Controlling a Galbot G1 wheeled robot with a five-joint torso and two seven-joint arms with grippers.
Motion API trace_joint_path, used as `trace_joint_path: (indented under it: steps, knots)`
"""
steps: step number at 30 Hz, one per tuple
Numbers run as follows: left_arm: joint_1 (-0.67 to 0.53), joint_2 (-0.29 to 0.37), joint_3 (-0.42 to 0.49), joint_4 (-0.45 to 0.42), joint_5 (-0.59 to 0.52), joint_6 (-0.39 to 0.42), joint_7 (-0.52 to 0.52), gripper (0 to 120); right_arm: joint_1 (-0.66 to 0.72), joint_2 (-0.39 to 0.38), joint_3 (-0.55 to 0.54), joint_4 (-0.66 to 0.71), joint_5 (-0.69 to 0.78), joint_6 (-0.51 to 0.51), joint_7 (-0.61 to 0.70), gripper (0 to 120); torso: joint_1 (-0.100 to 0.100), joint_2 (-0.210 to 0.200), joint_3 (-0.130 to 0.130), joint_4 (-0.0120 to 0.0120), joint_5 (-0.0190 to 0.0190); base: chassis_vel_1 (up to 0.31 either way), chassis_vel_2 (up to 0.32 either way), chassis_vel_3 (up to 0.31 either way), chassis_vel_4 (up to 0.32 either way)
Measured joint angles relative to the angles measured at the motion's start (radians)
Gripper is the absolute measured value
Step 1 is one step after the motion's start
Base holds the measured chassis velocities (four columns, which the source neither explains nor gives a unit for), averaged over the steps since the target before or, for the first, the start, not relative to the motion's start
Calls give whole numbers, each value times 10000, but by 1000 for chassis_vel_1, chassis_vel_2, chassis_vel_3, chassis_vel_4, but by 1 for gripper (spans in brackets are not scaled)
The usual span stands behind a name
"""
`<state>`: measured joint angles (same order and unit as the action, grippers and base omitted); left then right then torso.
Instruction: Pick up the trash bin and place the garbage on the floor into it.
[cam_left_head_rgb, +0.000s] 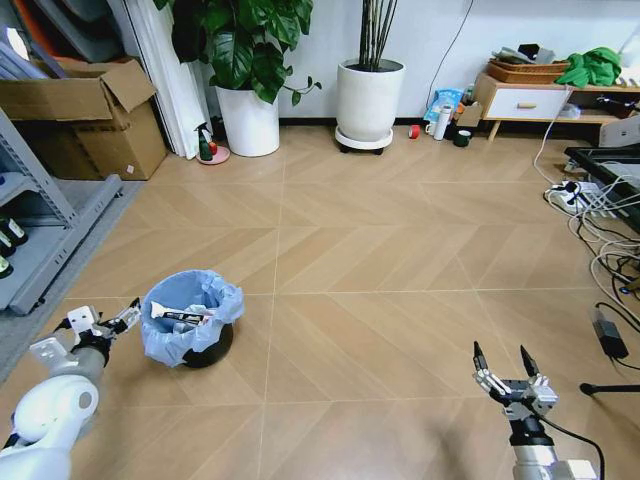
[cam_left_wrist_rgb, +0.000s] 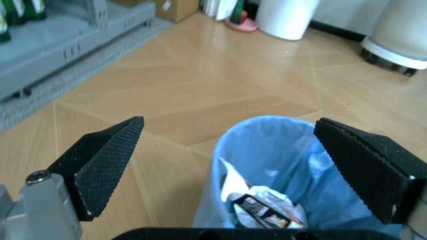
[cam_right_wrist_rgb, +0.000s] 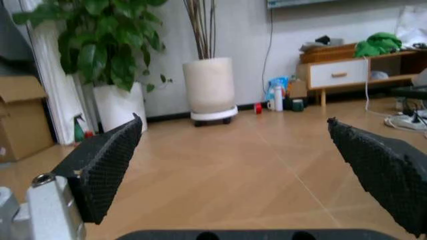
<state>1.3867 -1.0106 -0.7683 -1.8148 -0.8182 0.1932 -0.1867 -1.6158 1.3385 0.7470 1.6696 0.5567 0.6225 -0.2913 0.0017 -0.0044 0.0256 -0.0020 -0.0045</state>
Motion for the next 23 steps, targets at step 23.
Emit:
trace_joint_path:
  steps: [23]
  knots:
    - [-144, -1931, 678, 360, 3073, -2451, 2139, 100, 3744, 585, -2351, -1625, 254, -56, 632, 100, 0, 0, 2, 0, -2, 0, 0, 0, 0]
